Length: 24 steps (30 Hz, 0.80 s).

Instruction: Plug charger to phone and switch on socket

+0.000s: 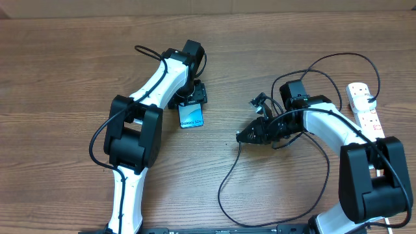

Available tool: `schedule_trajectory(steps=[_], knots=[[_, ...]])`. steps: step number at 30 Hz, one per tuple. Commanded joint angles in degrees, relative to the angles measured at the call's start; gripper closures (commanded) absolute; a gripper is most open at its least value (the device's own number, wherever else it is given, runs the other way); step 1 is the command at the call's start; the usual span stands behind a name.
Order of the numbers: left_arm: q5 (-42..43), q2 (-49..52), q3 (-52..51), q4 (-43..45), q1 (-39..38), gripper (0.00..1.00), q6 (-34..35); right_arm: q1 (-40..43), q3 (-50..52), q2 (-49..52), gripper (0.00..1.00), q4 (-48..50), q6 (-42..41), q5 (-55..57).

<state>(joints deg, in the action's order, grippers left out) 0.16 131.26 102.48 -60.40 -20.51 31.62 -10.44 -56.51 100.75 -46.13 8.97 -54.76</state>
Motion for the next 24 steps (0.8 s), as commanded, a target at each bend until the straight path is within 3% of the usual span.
schedule_trajectory(steps=[1,7,16,24], knots=[[-0.3,2.4,-1.2,-1.4,0.9,0.27,0.7,0.4,-1.3,-1.8,0.96,-0.3,0.0,0.1],[3.3,2.4,2.0,-4.1,2.4,0.30,-0.3,0.4,-1.3,-1.8,0.96,-0.5,0.0,0.1],[19.6,2.4,10.8,-9.7,5.6,0.29,-7.5,0.4,-1.3,-1.8,0.96,-0.5,-1.5,0.1],[22.0,2.4,11.8,-11.4,5.9,0.26,-9.7,0.4,-1.3,-1.8,0.96,-0.5,-1.7,0.1]])
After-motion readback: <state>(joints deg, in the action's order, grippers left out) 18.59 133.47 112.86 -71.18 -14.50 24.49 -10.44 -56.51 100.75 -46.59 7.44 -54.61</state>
